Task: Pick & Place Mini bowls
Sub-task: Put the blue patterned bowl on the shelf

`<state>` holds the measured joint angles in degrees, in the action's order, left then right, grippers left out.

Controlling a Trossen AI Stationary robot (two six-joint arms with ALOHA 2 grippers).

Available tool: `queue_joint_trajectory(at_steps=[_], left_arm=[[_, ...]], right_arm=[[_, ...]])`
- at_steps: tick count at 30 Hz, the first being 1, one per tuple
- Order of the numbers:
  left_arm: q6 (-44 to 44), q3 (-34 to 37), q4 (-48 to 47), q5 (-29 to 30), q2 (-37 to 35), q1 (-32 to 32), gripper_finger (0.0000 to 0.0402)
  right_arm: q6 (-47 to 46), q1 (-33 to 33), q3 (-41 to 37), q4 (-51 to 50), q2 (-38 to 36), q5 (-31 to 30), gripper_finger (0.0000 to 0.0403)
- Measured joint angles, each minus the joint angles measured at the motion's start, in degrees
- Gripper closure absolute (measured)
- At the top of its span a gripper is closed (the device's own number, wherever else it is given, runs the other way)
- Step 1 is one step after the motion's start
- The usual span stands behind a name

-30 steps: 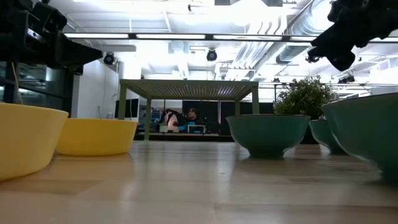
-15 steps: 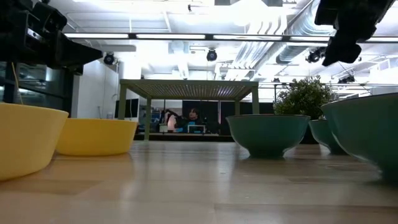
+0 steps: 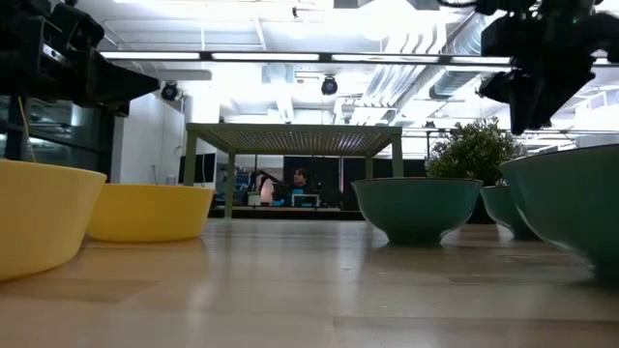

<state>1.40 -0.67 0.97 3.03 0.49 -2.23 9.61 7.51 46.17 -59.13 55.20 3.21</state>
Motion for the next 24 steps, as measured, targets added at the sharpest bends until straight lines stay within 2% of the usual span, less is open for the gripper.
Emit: queue_joint_trajectory(at_steps=[5,11,18,24], left_arm=[[0.0,0.0,0.0,0.0,0.0,0.0,0.0395],[0.0,0.0,0.0,0.0,0.0,0.0,0.0395],[0.0,0.0,0.0,0.0,0.0,0.0,0.0395],[0.0,0.0,0.0,0.0,0.0,0.0,0.0395]], right_arm=[[2.3,0.1,0.0,-0.4,4.0,-3.1,0.0284],[0.2,2.8,0.0,-0.5,8.5,-1.4,0.0270],[-14.2,6.9,0.0,-0.9,12.7,-1.3,0.0231],[-25.0,9.3,0.0,-2.0,14.5,-1.0,0.0217]])
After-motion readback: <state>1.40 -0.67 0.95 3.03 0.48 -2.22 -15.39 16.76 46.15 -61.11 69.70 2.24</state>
